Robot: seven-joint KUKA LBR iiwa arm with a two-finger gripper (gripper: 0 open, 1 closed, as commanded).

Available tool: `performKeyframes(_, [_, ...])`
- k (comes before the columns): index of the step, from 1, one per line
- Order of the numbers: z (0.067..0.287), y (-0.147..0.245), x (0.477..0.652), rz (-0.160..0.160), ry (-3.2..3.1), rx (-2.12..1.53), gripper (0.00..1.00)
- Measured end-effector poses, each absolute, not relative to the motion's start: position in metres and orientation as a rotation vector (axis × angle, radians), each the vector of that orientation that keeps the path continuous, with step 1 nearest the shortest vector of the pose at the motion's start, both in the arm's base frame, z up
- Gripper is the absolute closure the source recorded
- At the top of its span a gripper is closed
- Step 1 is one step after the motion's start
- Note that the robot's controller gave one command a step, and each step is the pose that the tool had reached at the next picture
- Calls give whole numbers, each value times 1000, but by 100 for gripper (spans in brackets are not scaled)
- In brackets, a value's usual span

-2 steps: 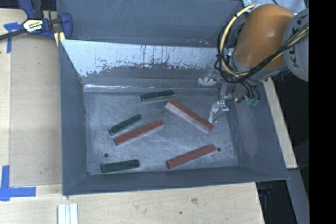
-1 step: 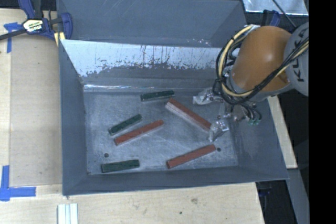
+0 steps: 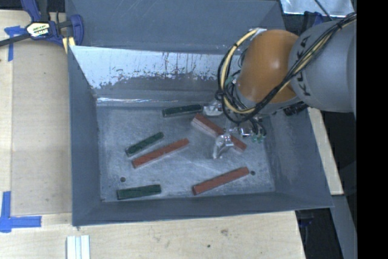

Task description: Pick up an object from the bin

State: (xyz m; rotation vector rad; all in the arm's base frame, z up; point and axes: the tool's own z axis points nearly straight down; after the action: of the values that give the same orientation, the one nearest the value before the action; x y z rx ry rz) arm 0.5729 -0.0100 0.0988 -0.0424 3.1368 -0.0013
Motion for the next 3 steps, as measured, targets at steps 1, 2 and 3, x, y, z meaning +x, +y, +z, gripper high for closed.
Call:
performKeyframes(1, [77,-24,500,-4,3066,-500,100])
performKeyframes(2, [78,-23,501,-4,3068,-501,100])
performKeyframes(3, [81,-23,499,-2,3079,-504,100])
